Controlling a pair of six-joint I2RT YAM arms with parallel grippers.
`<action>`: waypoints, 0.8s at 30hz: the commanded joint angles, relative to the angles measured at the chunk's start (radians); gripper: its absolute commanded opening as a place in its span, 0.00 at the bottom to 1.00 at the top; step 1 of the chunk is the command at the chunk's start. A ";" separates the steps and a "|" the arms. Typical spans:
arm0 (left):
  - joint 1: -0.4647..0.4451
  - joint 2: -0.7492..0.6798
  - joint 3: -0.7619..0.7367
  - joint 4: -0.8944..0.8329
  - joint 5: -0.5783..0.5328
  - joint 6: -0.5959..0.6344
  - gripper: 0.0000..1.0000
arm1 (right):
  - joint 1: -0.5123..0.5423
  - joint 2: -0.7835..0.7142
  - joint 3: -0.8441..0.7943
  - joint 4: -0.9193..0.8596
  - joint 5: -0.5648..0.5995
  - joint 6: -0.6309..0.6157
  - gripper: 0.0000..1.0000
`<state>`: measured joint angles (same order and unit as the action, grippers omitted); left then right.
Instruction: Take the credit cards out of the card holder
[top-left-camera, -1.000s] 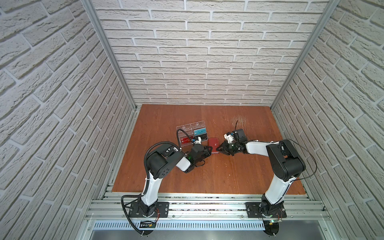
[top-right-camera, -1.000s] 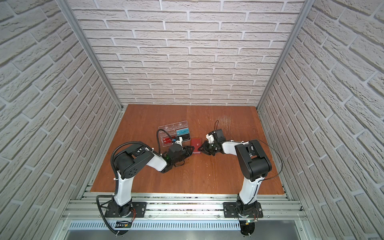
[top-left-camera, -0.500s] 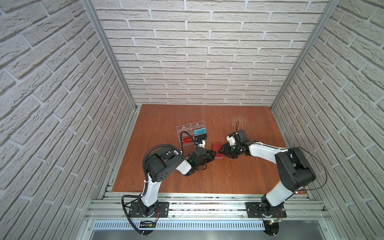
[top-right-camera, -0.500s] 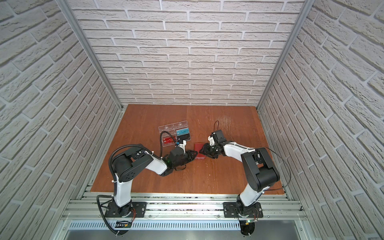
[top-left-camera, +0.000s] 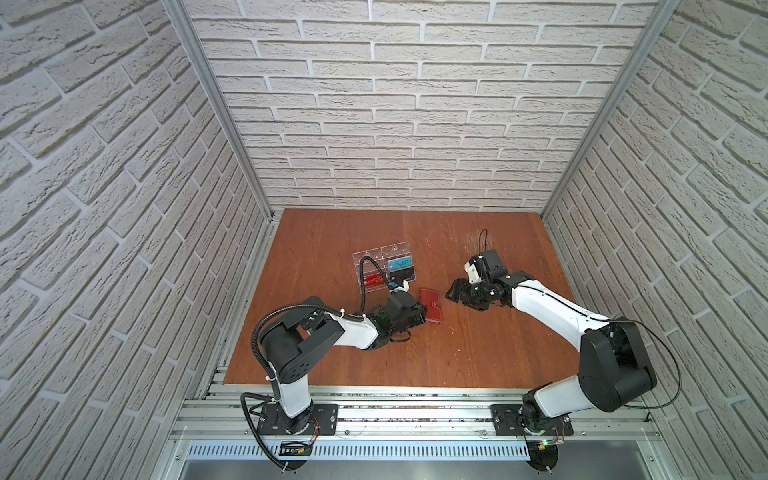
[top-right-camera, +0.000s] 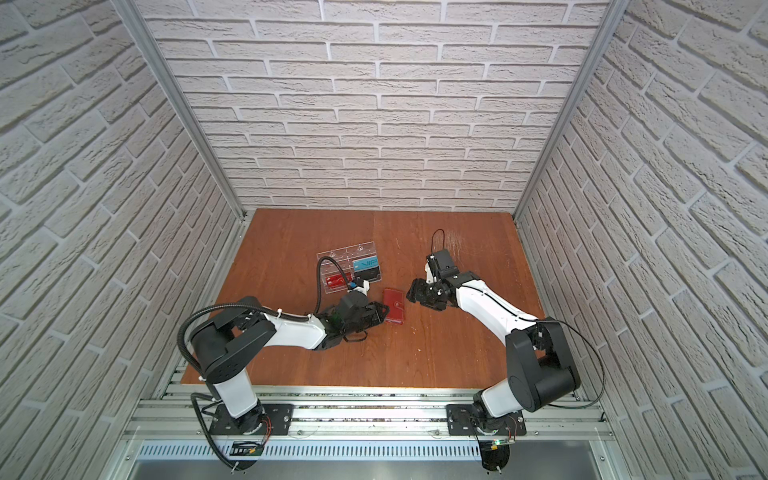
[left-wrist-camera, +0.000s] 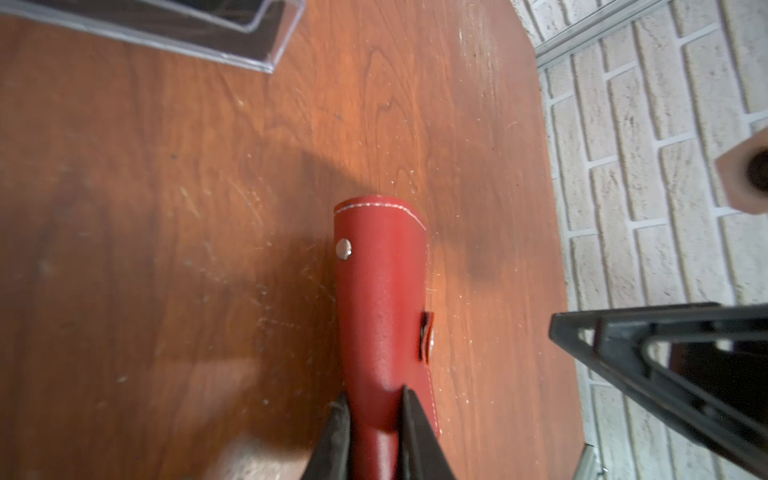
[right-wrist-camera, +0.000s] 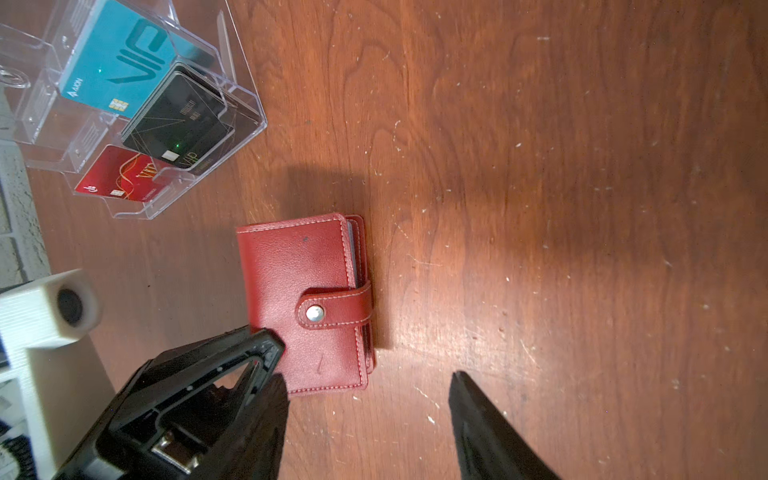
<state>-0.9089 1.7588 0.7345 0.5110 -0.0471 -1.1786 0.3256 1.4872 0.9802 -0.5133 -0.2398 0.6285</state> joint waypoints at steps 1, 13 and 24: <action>-0.014 -0.048 0.039 -0.125 -0.090 0.039 0.00 | 0.039 0.017 0.046 -0.030 0.017 0.007 0.63; -0.025 -0.094 0.049 -0.172 -0.117 0.040 0.00 | 0.128 0.164 0.112 0.042 -0.006 0.072 0.60; -0.026 -0.109 0.051 -0.179 -0.117 0.043 0.00 | 0.164 0.266 0.147 0.071 -0.004 0.091 0.51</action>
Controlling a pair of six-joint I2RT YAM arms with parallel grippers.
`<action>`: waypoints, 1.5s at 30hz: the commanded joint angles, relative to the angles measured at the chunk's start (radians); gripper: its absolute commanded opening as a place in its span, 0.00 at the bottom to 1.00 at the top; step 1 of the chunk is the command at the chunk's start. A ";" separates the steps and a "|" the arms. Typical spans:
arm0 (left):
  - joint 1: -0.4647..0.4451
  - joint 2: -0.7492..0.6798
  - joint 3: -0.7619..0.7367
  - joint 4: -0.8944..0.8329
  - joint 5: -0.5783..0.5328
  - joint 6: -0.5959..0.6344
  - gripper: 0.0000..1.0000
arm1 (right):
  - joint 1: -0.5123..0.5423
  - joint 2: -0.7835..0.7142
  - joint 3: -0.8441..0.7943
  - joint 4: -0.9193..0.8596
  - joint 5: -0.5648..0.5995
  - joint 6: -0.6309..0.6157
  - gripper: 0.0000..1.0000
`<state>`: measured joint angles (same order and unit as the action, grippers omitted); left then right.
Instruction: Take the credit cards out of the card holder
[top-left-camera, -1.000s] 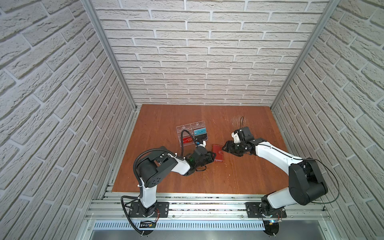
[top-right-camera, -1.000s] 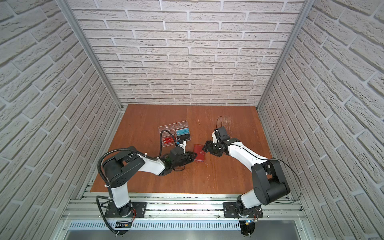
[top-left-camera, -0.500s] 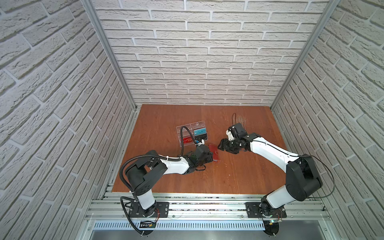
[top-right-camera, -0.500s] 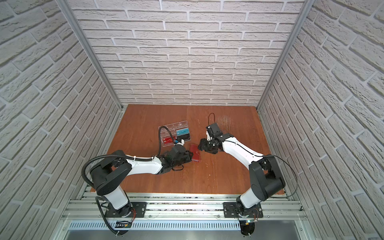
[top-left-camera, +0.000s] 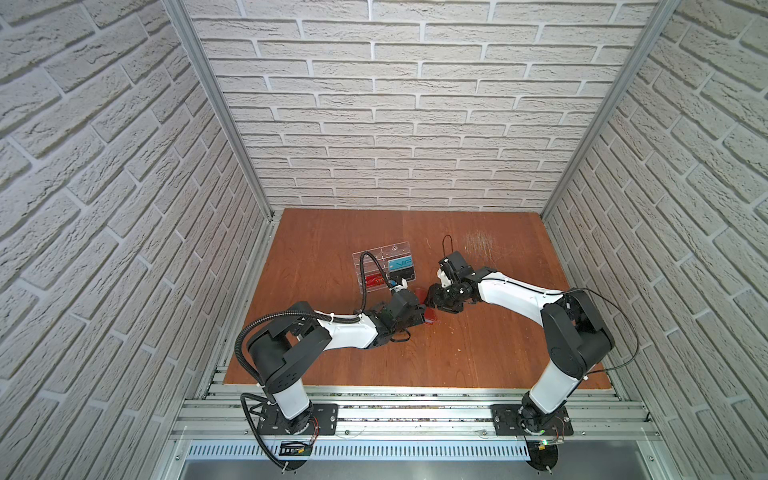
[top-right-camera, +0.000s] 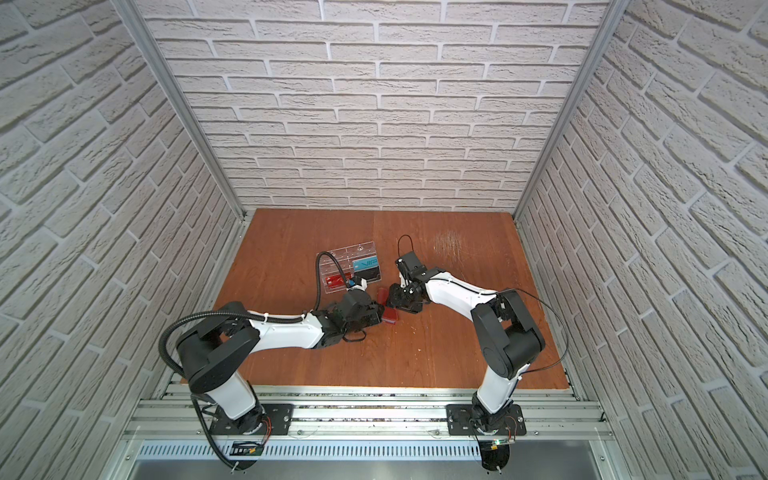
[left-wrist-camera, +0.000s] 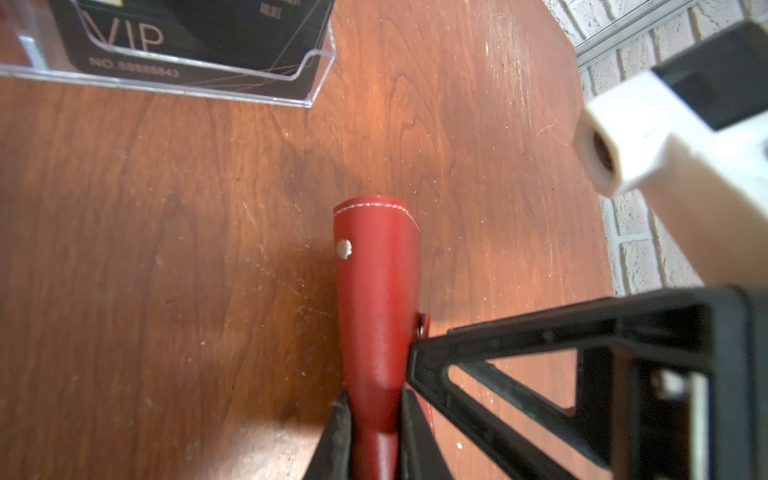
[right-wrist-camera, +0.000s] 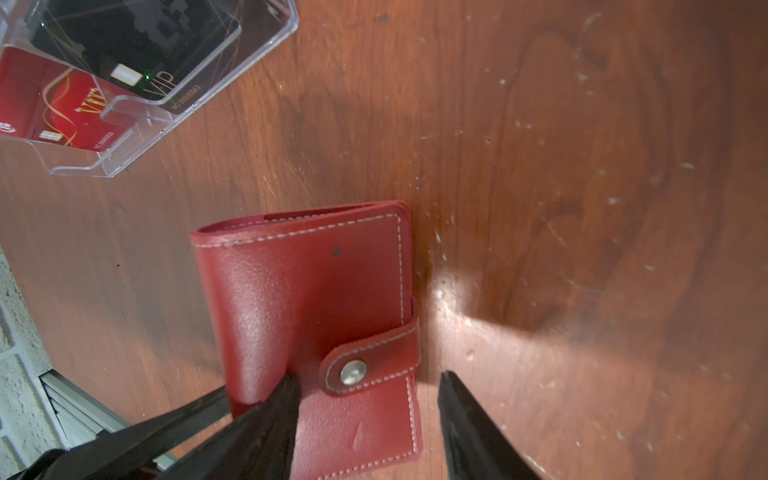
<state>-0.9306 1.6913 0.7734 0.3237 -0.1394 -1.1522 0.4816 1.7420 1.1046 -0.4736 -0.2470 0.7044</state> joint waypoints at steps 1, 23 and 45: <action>-0.005 -0.044 0.011 0.006 -0.027 0.017 0.00 | 0.008 0.015 0.024 0.032 0.006 0.015 0.50; 0.004 -0.068 -0.028 0.000 -0.053 -0.003 0.00 | 0.007 0.027 0.008 -0.012 0.064 -0.016 0.12; 0.021 -0.100 -0.082 -0.009 -0.080 -0.023 0.00 | -0.018 -0.034 -0.049 -0.028 0.079 -0.051 0.06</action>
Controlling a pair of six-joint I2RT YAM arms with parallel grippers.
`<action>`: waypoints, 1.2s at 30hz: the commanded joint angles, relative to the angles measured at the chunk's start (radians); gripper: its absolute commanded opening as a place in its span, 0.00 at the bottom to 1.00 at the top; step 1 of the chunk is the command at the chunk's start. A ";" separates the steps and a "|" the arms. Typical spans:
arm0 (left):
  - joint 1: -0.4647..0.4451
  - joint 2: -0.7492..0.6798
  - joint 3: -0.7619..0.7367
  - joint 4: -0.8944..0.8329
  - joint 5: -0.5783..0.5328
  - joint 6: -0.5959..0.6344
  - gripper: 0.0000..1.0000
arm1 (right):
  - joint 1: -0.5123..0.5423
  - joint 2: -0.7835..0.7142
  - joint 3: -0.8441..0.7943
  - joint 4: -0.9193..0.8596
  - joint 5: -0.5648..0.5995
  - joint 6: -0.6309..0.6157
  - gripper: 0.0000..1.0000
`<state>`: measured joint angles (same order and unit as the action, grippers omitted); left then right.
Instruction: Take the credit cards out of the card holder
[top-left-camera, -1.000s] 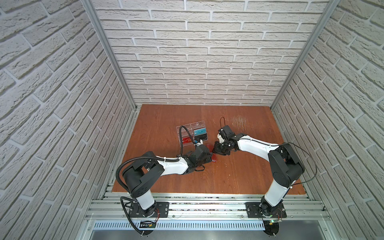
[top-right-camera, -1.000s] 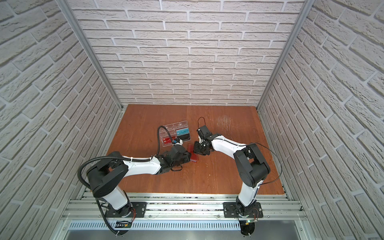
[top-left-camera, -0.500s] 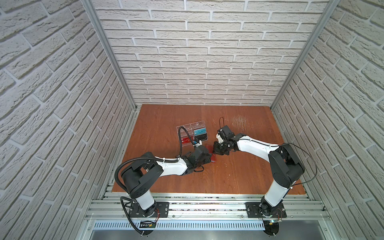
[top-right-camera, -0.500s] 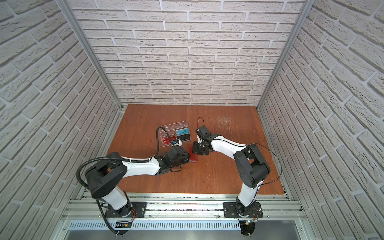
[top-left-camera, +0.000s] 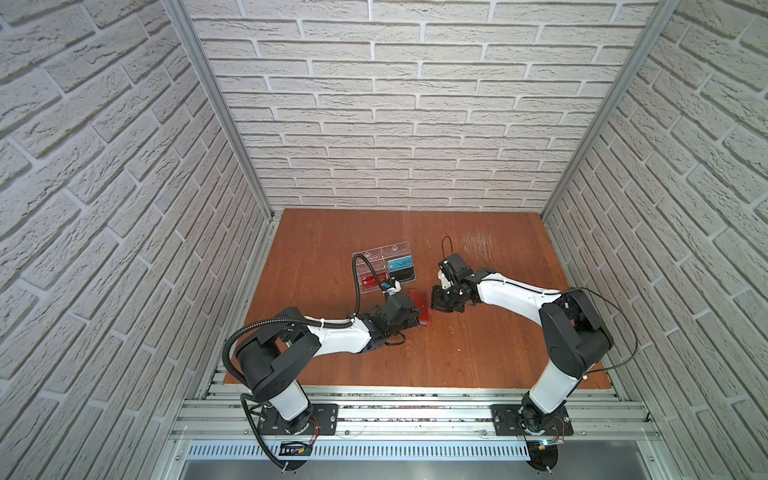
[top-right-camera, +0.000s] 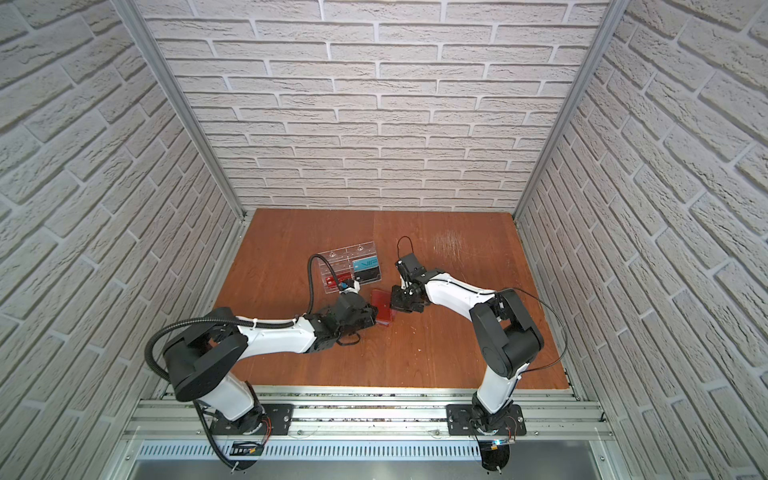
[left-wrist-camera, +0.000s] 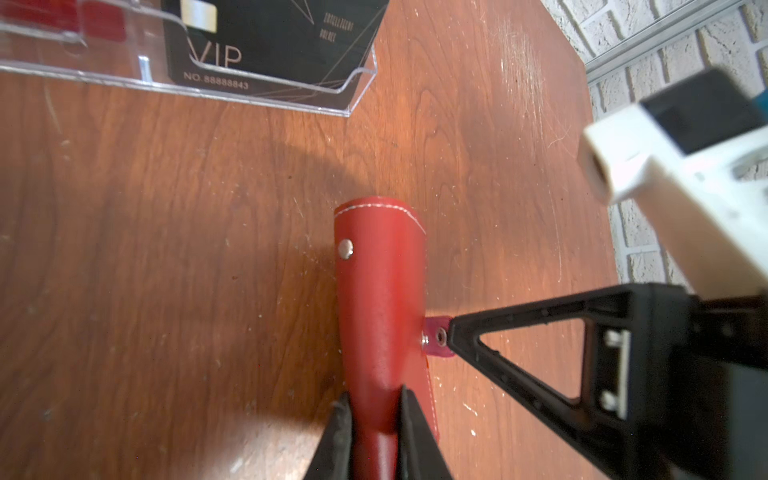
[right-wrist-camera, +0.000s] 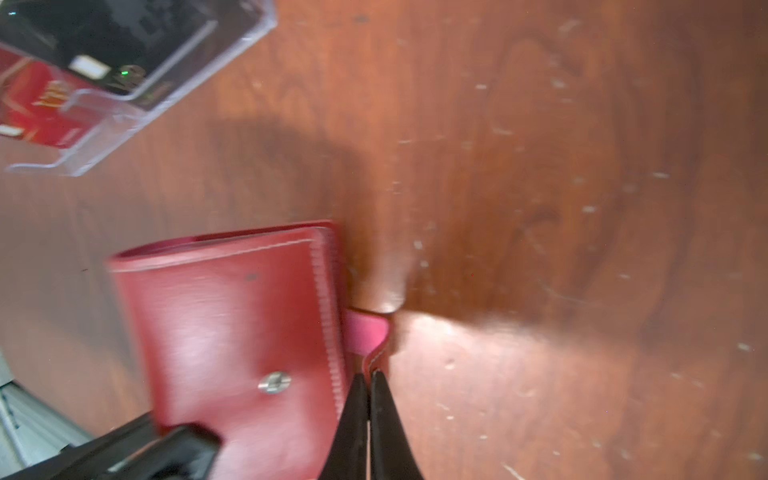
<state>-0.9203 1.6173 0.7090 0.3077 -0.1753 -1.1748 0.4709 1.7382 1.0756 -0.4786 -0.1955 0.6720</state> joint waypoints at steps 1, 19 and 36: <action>0.012 -0.025 -0.019 0.005 -0.045 0.001 0.00 | -0.009 -0.034 -0.025 -0.024 0.027 -0.020 0.06; 0.009 0.048 0.001 -0.026 -0.044 -0.019 0.00 | -0.127 -0.139 -0.096 -0.061 0.039 -0.076 0.06; -0.008 0.184 0.100 -0.018 0.028 -0.014 0.19 | -0.229 -0.122 -0.113 -0.065 -0.004 -0.145 0.06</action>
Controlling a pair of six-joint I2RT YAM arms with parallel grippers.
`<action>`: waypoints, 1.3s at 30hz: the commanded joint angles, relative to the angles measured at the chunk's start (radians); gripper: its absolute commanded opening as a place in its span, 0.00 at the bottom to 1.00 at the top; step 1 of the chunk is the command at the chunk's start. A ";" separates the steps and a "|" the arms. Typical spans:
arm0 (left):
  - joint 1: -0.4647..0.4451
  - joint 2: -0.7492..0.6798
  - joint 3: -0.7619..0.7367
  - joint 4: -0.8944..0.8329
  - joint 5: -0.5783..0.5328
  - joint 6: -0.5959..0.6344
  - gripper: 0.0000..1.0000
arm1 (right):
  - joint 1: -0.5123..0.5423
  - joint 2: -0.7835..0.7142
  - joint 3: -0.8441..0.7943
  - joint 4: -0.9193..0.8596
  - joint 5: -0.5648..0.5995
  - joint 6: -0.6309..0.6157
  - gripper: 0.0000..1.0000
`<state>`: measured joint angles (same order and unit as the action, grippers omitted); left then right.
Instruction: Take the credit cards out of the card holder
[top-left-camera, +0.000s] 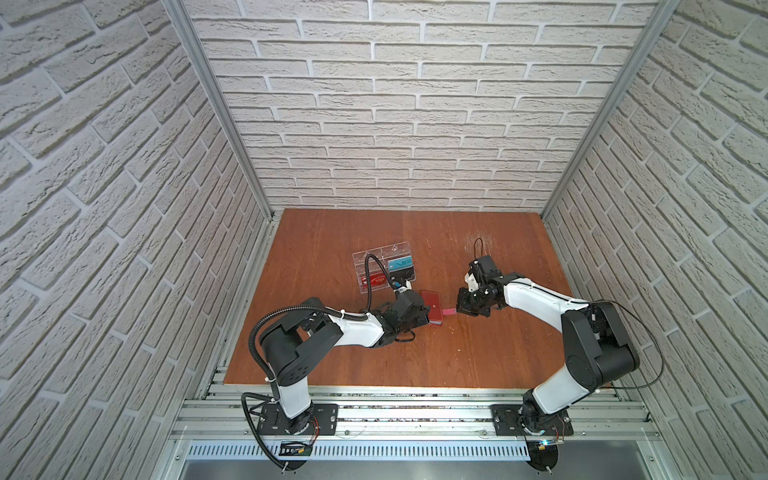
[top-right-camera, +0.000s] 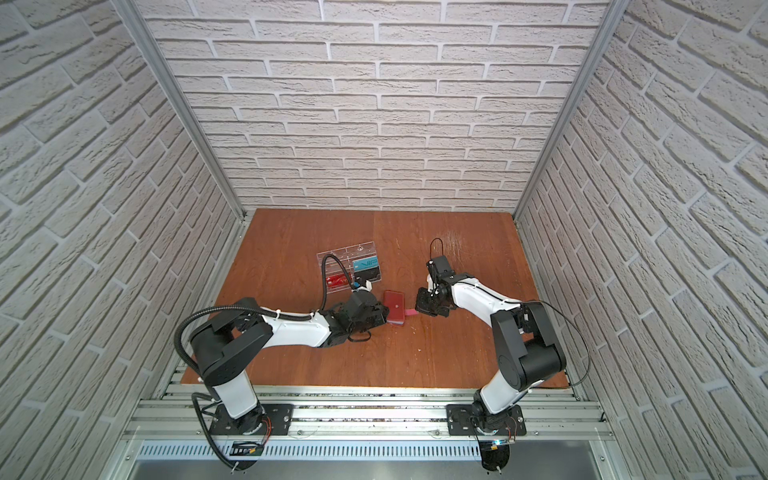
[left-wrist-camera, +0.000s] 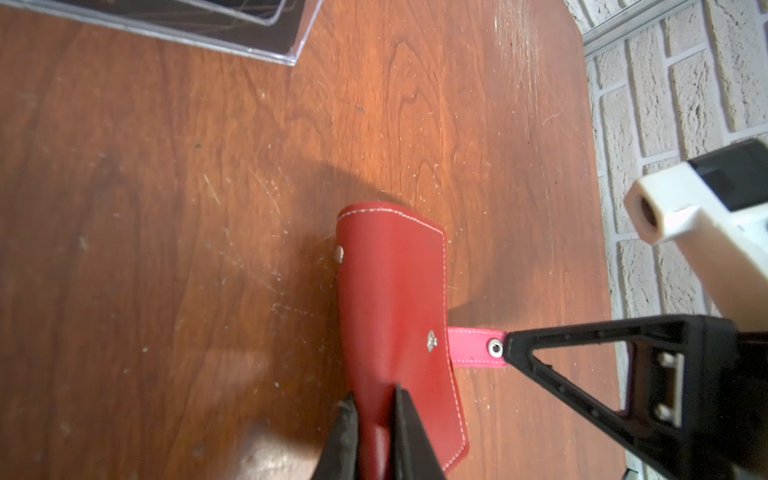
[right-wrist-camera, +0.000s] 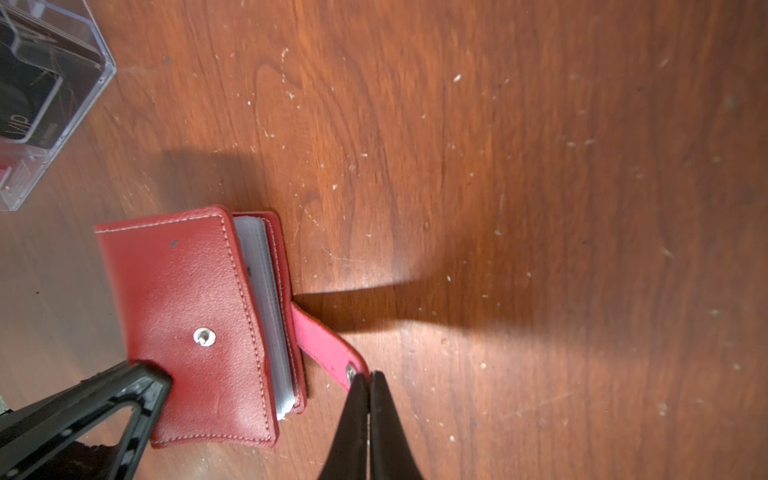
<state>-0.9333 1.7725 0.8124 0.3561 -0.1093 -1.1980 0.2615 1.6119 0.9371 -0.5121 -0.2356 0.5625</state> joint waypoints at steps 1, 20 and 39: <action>0.005 0.029 -0.004 -0.066 -0.035 0.010 0.22 | -0.022 0.009 0.032 -0.032 0.033 -0.041 0.06; 0.009 -0.149 -0.036 -0.146 -0.067 0.083 0.87 | -0.021 -0.027 0.014 -0.035 -0.004 -0.047 0.19; 0.002 -0.262 -0.120 -0.204 -0.072 0.064 0.98 | 0.006 -0.022 -0.038 0.020 -0.020 -0.005 0.57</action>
<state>-0.9310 1.5375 0.7090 0.1539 -0.1570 -1.1370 0.2554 1.6043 0.9134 -0.5266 -0.2466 0.5426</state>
